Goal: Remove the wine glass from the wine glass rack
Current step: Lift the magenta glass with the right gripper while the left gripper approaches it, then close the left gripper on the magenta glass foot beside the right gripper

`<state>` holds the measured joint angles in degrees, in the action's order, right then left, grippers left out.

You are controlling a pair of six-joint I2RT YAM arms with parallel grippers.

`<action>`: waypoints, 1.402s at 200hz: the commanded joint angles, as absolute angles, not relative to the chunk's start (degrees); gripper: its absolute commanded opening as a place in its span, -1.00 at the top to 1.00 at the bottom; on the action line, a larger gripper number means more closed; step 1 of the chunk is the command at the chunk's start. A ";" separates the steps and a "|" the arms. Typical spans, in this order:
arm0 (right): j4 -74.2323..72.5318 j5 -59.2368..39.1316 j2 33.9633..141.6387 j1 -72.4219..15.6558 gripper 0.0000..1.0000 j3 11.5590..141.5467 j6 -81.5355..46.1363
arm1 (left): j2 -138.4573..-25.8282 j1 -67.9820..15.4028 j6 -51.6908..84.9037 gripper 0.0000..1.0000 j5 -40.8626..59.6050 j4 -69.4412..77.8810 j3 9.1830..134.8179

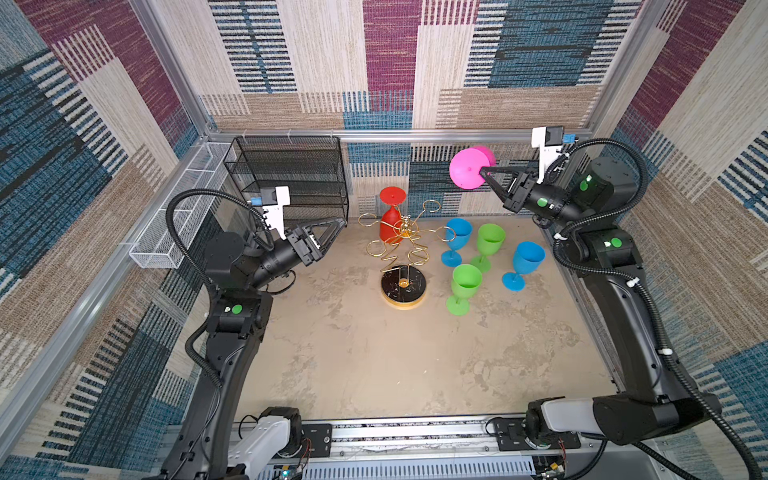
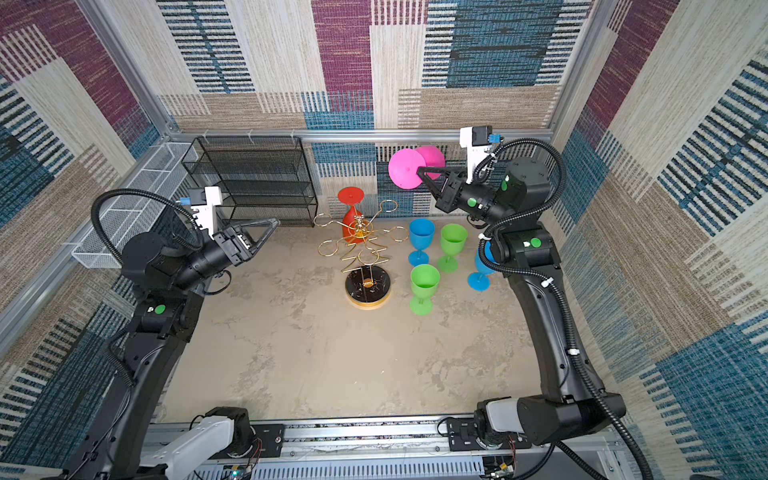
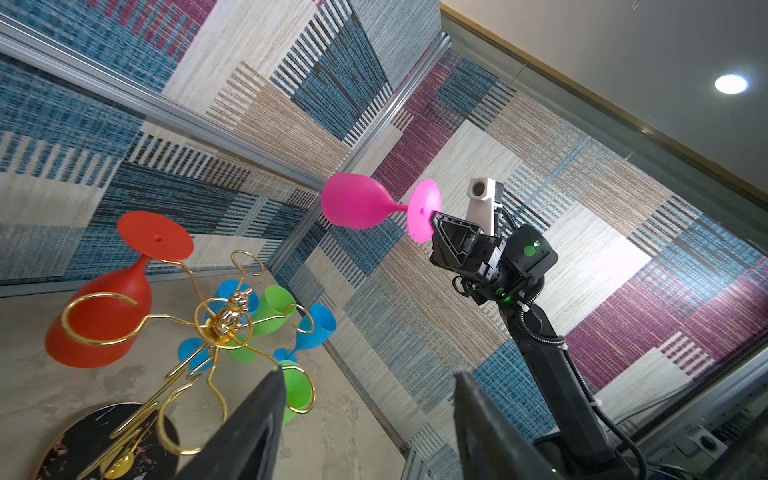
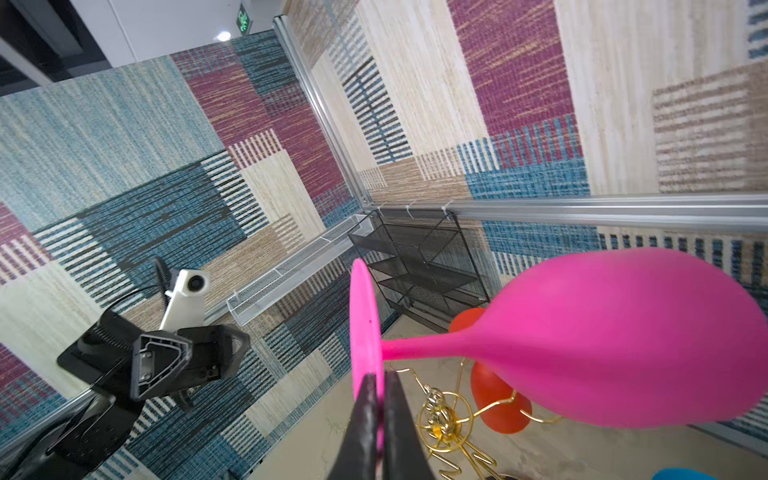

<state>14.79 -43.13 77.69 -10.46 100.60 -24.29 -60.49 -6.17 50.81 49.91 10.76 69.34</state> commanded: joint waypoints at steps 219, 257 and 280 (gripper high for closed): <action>10.91 -42.49 78.46 -31.15 1.00 98.17 -22.40 | -76.20 -23.98 52.32 0.08 52.31 22.19 83.75; 10.87 -41.75 79.10 -31.90 1.00 98.01 -22.50 | -76.37 -24.52 52.38 0.52 52.79 22.24 83.76; 10.83 -41.75 79.28 -32.30 1.00 98.06 -22.61 | -76.25 -24.61 52.61 0.78 52.91 22.61 83.80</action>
<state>12.60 -41.32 78.94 -31.68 98.10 -21.89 -76.38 -24.21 52.73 51.16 20.23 83.15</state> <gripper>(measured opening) 0.064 0.159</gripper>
